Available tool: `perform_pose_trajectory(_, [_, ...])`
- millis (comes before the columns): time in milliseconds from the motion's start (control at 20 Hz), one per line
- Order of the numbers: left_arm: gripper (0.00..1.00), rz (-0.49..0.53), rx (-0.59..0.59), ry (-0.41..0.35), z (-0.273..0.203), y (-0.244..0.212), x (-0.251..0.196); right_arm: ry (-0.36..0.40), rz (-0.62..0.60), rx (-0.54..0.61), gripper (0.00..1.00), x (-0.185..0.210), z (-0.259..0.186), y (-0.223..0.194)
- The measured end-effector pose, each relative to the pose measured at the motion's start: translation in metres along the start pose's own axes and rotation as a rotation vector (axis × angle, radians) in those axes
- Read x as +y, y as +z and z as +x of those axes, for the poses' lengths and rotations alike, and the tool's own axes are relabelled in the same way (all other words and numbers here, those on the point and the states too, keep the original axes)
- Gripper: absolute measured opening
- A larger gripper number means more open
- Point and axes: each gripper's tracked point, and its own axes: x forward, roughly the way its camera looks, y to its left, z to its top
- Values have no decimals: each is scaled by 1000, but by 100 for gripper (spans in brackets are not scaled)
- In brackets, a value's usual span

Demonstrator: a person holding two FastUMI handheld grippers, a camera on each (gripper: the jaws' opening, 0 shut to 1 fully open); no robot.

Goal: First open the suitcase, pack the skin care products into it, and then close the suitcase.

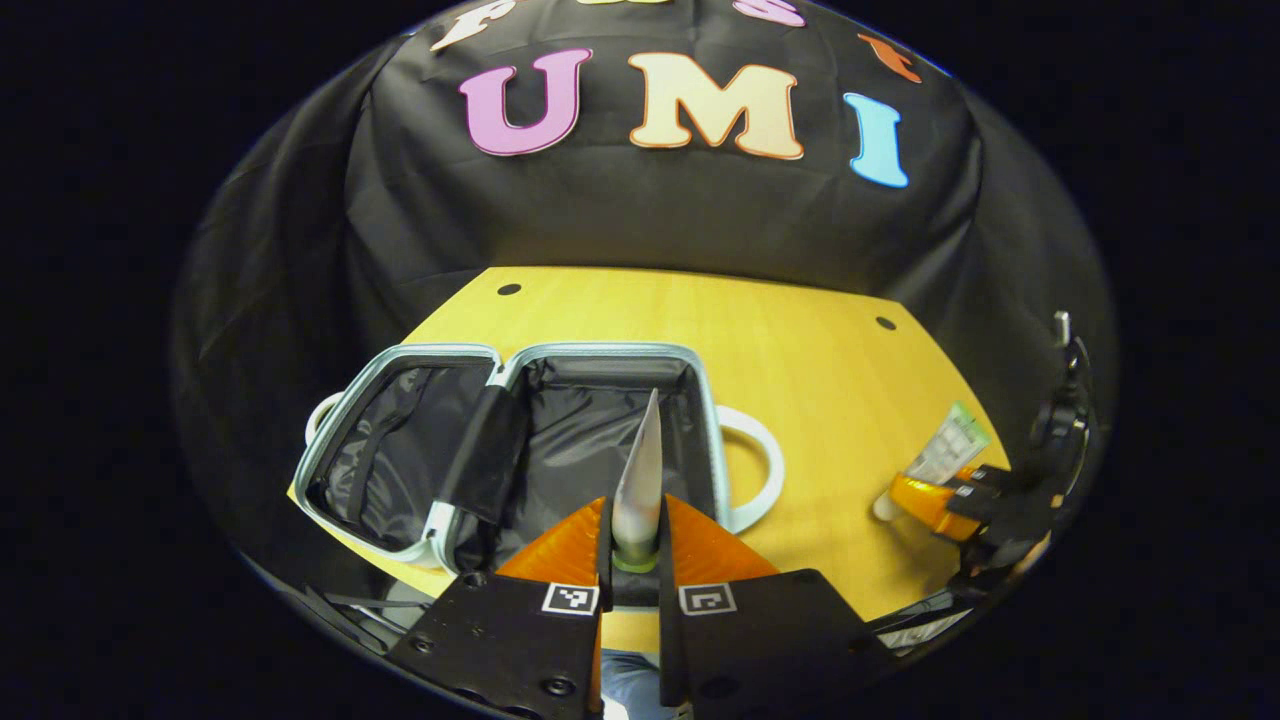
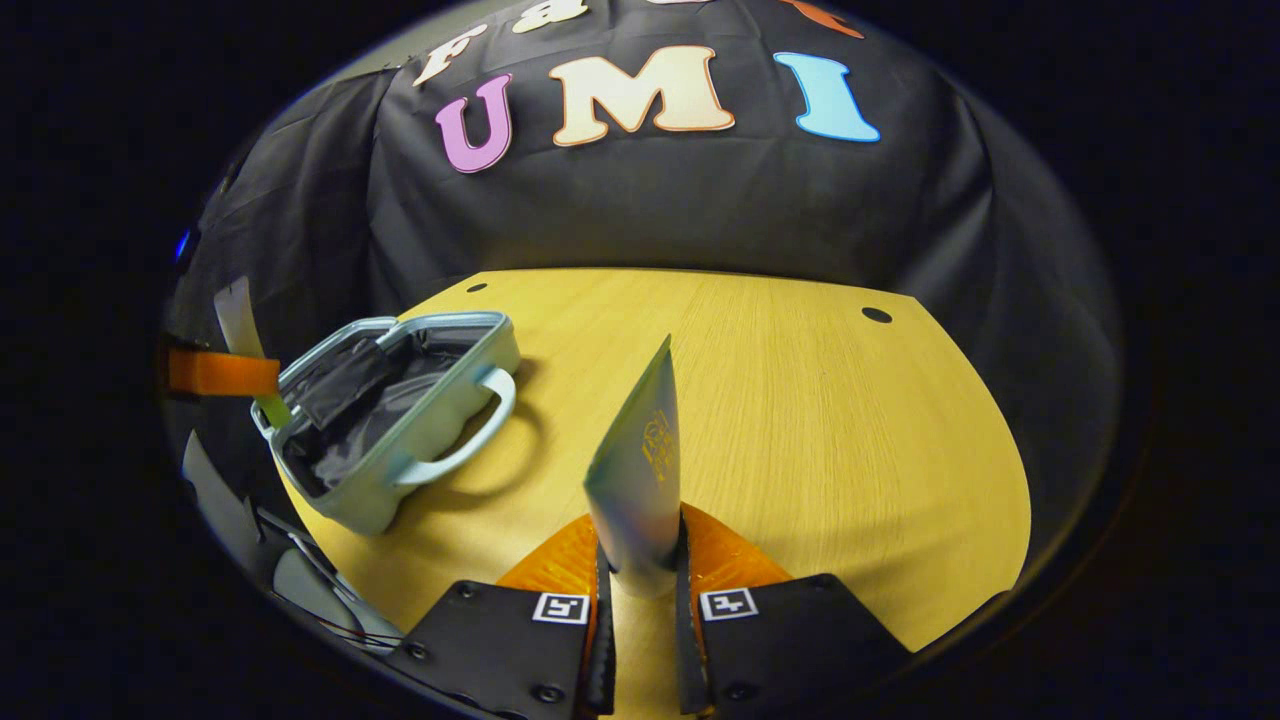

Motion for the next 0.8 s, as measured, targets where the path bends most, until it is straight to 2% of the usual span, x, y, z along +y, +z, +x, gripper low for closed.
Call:
perform_pose_trajectory(50, [15, 19, 31, 7, 7, -5, 12, -3, 19, 8, 26, 7, -2, 8])
perform_pose_trajectory(250, [15, 30, 116, -6, 29, -13, 43, 10, 53, 5, 26, 42, -7, 32])
perform_pose_trajectory(400, [15, 44, 188, -12, 42, -27, 60, 56, 72, 21, 26, 74, -11, 46])
perform_pose_trajectory(700, [15, 36, 323, -22, 68, -65, 74, 279, 130, 136, 26, 167, -13, 54])
perform_pose_trajectory(800, [15, 29, 348, -24, 78, -75, 75, 327, 149, 185, 26, 190, -7, 48])
